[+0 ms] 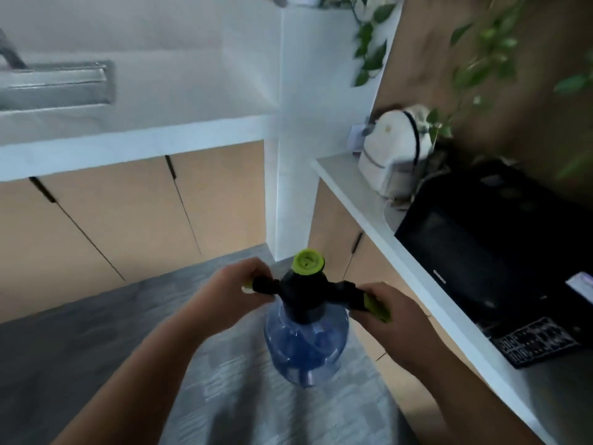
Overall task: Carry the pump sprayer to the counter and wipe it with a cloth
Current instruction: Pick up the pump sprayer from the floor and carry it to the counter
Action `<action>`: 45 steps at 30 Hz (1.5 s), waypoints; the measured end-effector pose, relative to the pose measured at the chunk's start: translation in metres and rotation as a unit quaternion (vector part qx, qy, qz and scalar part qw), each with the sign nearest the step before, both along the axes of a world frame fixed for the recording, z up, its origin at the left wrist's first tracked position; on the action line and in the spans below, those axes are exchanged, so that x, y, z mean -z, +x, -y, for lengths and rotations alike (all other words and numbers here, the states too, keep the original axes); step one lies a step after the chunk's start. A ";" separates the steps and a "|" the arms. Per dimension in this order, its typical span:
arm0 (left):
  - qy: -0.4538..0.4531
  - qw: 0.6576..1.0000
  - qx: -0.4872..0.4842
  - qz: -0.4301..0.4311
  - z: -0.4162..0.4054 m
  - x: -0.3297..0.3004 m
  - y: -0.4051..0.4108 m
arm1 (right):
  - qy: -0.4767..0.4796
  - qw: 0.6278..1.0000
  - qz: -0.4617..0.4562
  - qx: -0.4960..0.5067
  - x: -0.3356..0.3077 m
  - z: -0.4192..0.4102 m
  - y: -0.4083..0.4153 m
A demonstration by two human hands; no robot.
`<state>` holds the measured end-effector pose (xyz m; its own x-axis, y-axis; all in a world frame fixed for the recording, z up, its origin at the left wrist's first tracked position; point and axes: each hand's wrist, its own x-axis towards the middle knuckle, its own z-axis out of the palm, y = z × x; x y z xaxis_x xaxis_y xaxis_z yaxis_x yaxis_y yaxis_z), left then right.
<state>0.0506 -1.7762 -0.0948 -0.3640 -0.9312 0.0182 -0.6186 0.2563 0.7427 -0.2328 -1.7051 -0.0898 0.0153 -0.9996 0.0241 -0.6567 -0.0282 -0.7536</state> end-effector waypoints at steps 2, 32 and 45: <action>-0.022 0.999 -0.031 -0.026 -0.011 -0.024 0.036 | -0.013 0.999 -0.006 -0.037 -0.026 0.008 0.030; -0.099 0.928 -0.321 -0.160 0.043 -0.120 0.690 | -0.055 0.931 0.058 -0.355 -0.107 0.246 0.707; -0.162 0.865 -0.463 -0.105 0.190 -0.173 0.930 | -0.146 0.848 0.089 -0.502 -0.171 0.462 0.980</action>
<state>0.9807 -1.9665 0.0778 0.5791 -0.7546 0.3086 -0.5301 -0.0609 0.8458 0.7474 -2.1676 0.0814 0.8250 -0.4354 0.3602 -0.0667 -0.7080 -0.7031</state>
